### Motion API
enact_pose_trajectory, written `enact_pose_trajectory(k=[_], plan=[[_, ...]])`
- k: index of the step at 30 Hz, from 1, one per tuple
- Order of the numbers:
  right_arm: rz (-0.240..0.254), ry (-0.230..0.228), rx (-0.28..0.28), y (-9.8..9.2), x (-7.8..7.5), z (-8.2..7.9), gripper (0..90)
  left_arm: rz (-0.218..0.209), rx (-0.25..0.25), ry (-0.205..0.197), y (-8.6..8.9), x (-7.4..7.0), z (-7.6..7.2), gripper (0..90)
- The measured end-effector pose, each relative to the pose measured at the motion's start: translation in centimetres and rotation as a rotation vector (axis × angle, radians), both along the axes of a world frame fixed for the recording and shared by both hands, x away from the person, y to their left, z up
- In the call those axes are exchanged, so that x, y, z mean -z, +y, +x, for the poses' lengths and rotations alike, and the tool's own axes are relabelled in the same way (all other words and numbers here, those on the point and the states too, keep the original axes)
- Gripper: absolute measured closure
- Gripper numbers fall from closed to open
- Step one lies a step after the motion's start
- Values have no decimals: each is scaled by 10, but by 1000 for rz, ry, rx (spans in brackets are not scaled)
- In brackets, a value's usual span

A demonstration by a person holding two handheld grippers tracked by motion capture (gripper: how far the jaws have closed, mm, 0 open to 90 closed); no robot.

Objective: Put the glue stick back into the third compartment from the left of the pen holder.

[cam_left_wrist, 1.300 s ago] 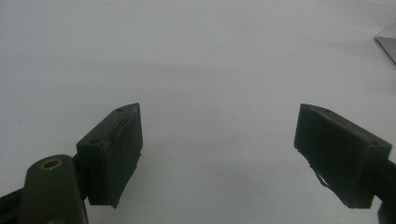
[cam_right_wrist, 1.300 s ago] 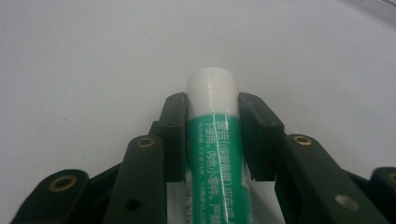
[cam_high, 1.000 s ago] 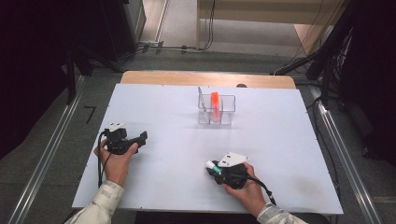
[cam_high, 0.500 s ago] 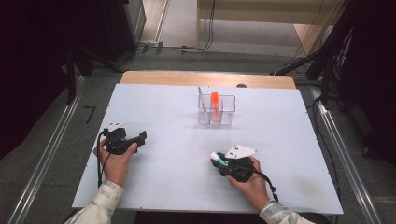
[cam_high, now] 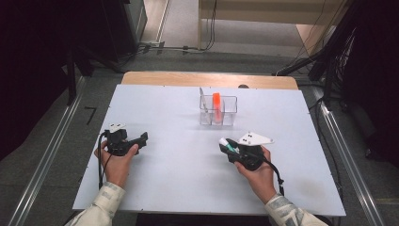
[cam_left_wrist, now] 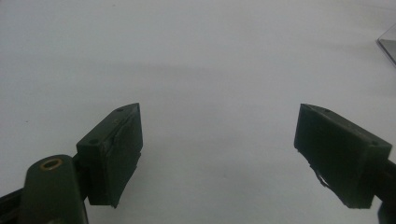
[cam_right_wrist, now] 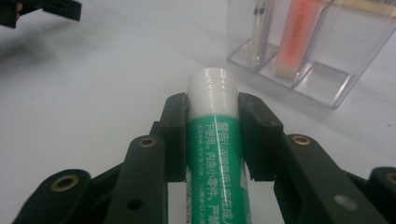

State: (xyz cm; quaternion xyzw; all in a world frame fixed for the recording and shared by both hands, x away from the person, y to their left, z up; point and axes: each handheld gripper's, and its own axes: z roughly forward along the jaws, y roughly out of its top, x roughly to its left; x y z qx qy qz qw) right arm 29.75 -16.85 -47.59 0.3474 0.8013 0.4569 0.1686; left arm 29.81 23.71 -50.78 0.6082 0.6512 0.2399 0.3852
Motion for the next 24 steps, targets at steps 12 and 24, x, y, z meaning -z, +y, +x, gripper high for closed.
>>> enact_pose_trajectory(k=[12,24], plan=[[55,-44,82,-4,-22,32,630,-2,-3,1,0,1,1,167],[57,-70,132,-3,-40,55,630,-4,-2,1,0,1,1,167]])
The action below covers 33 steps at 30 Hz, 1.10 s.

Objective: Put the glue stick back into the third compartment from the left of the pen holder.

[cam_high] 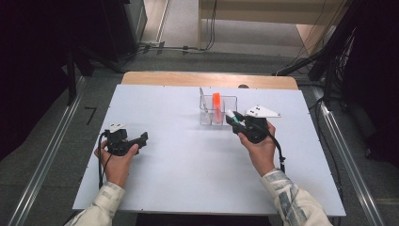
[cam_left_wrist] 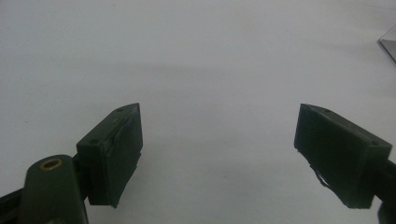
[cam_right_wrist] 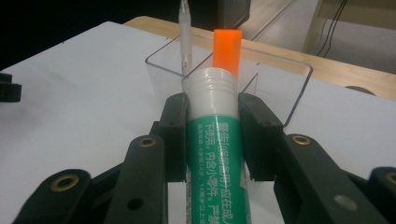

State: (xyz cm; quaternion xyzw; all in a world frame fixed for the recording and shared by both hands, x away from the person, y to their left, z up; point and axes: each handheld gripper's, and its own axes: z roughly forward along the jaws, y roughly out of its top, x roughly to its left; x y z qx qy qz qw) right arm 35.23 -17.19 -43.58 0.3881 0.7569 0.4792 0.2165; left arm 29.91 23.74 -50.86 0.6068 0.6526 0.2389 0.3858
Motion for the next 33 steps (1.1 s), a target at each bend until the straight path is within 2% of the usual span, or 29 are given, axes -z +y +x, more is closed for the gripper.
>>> enact_pose_trajectory(k=[6,19,27,33], plan=[[3,-23,24,1,-9,10,630,0,1,1,0,0,0,167],[13,-33,57,8,-20,30,630,0,1,2,0,0,0,167],[10,-46,64,21,-28,50,630,4,5,3,1,0,0,167],[12,-38,81,29,-30,68,630,3,6,1,1,0,0,167]])
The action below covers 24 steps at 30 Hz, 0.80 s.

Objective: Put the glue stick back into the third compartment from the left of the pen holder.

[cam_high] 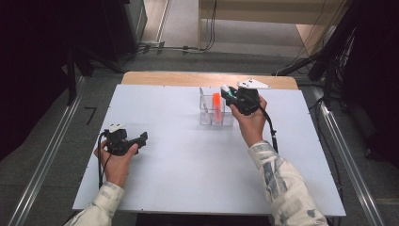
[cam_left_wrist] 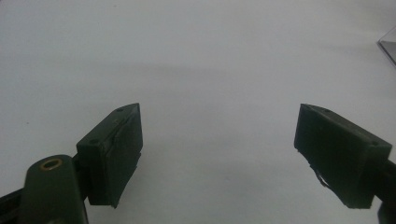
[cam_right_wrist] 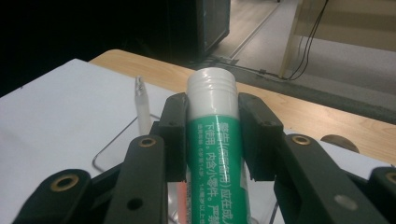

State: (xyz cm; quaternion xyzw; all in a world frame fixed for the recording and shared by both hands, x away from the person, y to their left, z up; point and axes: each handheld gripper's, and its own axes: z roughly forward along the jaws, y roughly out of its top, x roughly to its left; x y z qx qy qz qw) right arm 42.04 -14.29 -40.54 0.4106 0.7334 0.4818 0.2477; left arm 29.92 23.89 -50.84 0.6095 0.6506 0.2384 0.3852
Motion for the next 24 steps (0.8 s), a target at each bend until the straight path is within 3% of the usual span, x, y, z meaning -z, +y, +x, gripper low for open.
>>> enact_pose_trajectory(k=[11,24], plan=[[4,48,49,4,6,28,629,-1,0,-2,1,0,0,167],[14,63,65,4,11,35,628,1,4,-1,1,0,0,167]])
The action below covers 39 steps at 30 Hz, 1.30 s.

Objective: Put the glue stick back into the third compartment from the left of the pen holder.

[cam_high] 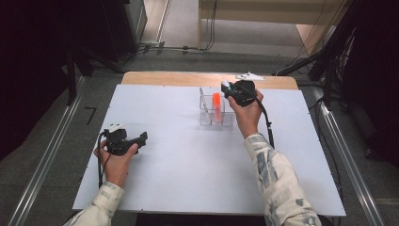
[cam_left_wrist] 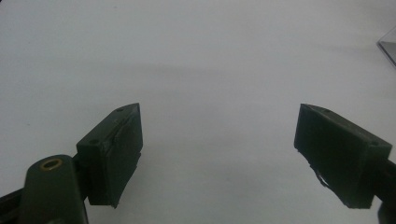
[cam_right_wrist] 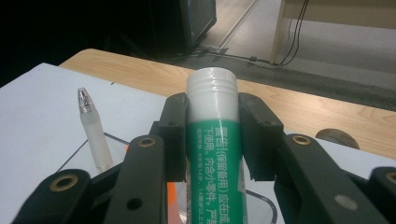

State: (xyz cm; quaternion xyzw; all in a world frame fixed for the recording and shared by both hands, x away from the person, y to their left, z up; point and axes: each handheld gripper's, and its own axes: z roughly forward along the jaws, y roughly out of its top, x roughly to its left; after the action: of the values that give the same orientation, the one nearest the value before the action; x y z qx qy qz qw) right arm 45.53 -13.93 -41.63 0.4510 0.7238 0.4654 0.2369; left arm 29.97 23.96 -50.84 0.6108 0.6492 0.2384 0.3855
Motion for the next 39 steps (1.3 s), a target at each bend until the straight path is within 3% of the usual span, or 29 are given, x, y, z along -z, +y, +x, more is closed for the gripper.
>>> enact_pose_trajectory(k=[25,39], plan=[[17,-3,9,-2,0,1,628,-5,-2,-1,1,0,0,167],[20,-24,-15,-6,-5,-9,628,-5,-3,-1,1,0,0,167]])
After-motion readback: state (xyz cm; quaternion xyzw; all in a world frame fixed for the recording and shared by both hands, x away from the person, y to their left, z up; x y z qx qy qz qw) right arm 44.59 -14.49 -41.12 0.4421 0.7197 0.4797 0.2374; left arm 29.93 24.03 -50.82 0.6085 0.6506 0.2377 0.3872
